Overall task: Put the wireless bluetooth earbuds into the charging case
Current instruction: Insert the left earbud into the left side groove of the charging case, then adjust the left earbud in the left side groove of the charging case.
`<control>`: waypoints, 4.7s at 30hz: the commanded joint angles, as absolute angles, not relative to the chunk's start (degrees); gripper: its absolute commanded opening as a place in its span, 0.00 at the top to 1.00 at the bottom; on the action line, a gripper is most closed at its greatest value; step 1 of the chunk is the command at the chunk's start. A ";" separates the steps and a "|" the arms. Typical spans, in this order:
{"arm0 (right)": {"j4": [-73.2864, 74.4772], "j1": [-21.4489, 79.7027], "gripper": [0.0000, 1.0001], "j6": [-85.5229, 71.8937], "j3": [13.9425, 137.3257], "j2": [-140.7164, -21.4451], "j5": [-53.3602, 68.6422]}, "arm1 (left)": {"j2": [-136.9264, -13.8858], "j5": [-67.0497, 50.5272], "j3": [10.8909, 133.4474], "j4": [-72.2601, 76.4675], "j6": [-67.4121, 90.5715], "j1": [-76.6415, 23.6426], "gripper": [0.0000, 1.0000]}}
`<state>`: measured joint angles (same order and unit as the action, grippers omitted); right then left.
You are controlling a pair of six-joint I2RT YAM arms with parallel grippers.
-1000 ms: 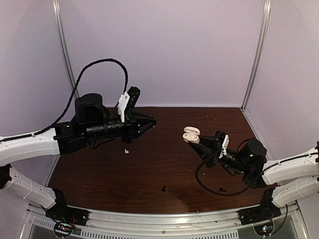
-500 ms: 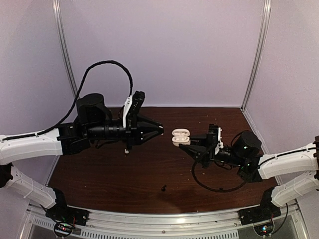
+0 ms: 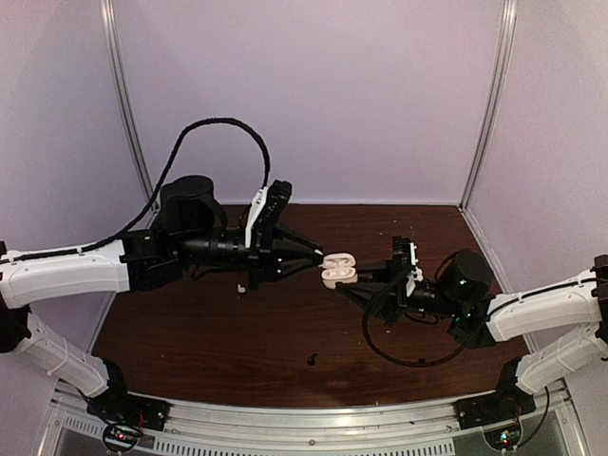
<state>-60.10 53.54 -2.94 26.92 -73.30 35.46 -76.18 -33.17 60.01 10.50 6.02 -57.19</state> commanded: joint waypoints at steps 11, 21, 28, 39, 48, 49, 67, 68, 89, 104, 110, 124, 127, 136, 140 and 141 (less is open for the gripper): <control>-68.47 57.75 1.00 10.30 24.08 -73.30 9.14 | -77.19 -17.08 59.33 20.32 19.89 -57.66 0.91; -73.32 62.83 1.00 18.24 24.27 -76.39 -4.96 | -80.15 -12.70 60.07 24.43 25.59 -59.14 0.91; -74.83 64.19 1.00 20.05 25.26 -78.29 -8.08 | -81.83 -10.42 61.13 23.76 27.12 -59.85 0.91; -76.07 65.09 1.00 21.85 25.91 -79.67 -10.02 | -83.85 -10.11 62.24 23.73 28.80 -59.81 0.91; -75.92 65.30 1.00 21.75 25.98 -79.80 -10.41 | -84.82 -10.89 62.44 24.74 29.23 -60.39 0.92; -75.74 65.31 1.00 21.84 26.10 -79.80 -10.45 | -84.82 -10.75 62.61 24.66 29.00 -60.59 0.92; -76.77 66.16 1.00 22.76 25.43 -79.22 -7.91 | -86.10 -7.96 64.37 21.72 26.38 -61.50 0.92; -77.00 66.18 1.00 22.76 25.34 -79.17 -7.91 | -86.32 -8.03 64.48 21.45 26.32 -61.50 0.92; -81.90 66.27 1.00 22.21 23.31 -78.65 -7.14 | -86.90 -9.35 65.39 17.51 24.95 -61.47 0.69; -81.58 66.10 1.00 18.53 21.47 -78.17 -7.56 | -80.70 -20.67 63.33 14.81 15.61 -61.47 0.27; -79.48 65.88 1.00 16.16 20.30 -75.77 -3.44 | -75.33 -19.57 62.24 9.18 8.11 -61.18 0.12; -51.54 64.78 1.00 8.08 23.65 -60.21 23.04 | -67.49 -27.49 61.58 -4.01 -15.10 -59.50 0.02; -50.62 64.78 1.00 6.71 23.69 -58.74 24.59 | -68.33 -30.51 62.50 -4.72 -16.47 -59.57 0.03; -44.31 64.74 1.00 8.08 27.70 -61.17 32.40 | -70.89 -33.54 64.72 -6.34 -19.86 -60.10 0.04; -44.10 64.45 1.00 6.76 28.95 -62.74 34.79 | -72.73 -33.57 65.84 -9.10 -22.80 -61.18 0.06; -43.70 64.24 1.00 6.29 29.41 -63.09 35.25 | -72.72 -33.83 65.64 -9.21 -23.17 -61.25 0.07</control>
